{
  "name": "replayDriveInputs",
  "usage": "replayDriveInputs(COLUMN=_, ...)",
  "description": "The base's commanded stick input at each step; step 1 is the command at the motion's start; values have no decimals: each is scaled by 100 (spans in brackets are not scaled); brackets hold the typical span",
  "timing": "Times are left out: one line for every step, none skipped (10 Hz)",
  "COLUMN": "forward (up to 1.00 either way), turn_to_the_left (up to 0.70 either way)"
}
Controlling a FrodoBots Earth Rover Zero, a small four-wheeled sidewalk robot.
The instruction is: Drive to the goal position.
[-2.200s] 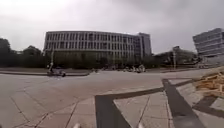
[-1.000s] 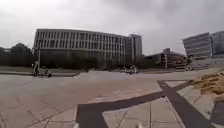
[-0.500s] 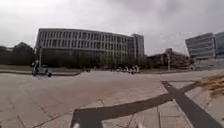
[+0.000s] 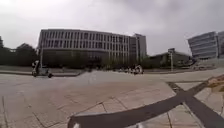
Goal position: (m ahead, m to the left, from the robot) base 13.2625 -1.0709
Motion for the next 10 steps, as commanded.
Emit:
replayDriveInputs(forward=50, turn_to_the_left=0)
replayDriveInputs(forward=50, turn_to_the_left=0)
replayDriveInputs(forward=50, turn_to_the_left=0)
replayDriveInputs(forward=50, turn_to_the_left=0)
replayDriveInputs(forward=50, turn_to_the_left=0)
replayDriveInputs(forward=50, turn_to_the_left=0)
replayDriveInputs(forward=50, turn_to_the_left=0)
replayDriveInputs(forward=50, turn_to_the_left=0)
replayDriveInputs(forward=50, turn_to_the_left=0)
replayDriveInputs(forward=50, turn_to_the_left=0)
